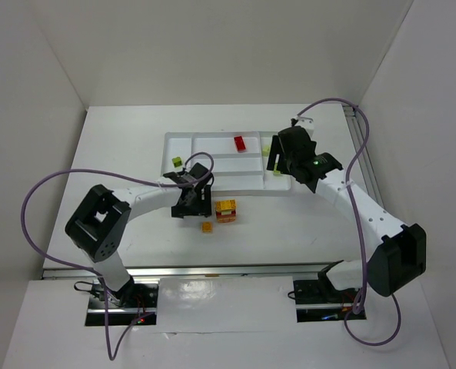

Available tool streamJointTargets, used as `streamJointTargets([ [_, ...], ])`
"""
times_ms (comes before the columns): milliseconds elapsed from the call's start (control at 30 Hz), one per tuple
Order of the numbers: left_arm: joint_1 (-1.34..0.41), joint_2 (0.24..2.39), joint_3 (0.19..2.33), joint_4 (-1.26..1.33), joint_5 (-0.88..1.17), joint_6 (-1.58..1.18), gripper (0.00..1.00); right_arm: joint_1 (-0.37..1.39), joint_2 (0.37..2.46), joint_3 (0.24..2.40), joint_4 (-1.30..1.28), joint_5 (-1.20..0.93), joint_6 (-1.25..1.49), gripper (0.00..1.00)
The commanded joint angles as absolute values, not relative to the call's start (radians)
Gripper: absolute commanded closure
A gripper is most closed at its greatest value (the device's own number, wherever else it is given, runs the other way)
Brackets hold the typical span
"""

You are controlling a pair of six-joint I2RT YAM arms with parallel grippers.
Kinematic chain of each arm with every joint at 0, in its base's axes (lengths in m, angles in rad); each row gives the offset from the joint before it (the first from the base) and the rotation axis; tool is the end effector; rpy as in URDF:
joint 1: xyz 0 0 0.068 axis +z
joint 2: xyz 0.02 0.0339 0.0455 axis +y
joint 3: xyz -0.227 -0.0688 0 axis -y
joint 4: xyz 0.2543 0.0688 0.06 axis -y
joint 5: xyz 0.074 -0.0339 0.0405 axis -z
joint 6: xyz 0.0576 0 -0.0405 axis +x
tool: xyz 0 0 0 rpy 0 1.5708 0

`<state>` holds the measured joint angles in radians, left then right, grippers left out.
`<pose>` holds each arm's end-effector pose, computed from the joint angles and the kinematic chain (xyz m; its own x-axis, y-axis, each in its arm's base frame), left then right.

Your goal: Sort the legos into containers by color

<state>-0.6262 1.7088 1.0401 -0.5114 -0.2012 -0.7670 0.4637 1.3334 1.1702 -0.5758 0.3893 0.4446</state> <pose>0.2803 -0.1885 0.1072 -0.8951 -0.1917 -0.4024 -0.1509 0.9798 -0.1312 0.2972 0.1242 0.2663 -0.6139 0.1379 -0.7772 0.1121 0.9899 0.0871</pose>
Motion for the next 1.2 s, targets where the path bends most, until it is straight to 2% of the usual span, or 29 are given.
streamJointTargets([
  [0,-0.632,1.655,1.080,-0.578,-0.325,-0.769,0.10,0.472,1.335,1.170,-0.549,0.393,0.445,0.18],
  [100,-0.632,1.678,1.117,-0.627,-0.418,-0.741,0.06,0.472,1.335,1.170,-0.549,0.393,0.445,0.18],
  [133,-0.632,1.693,1.129,-0.644,-0.434,-0.732,0.00,0.472,1.335,1.170,-0.549,0.393,0.436,0.18],
  [333,-0.620,1.785,1.173,-0.657,-0.431,-0.699,0.00,0.472,1.344,1.180,-0.549,0.393,0.436,0.18],
  [900,-0.611,1.759,1.120,-0.462,-0.305,-0.650,0.03,0.472,1.353,1.178,-0.549,0.383,0.426,0.18],
  [1167,-0.630,1.717,1.078,-0.472,-0.279,-0.661,0.10,0.472,1.353,1.178,-0.540,0.383,0.426,0.18],
])
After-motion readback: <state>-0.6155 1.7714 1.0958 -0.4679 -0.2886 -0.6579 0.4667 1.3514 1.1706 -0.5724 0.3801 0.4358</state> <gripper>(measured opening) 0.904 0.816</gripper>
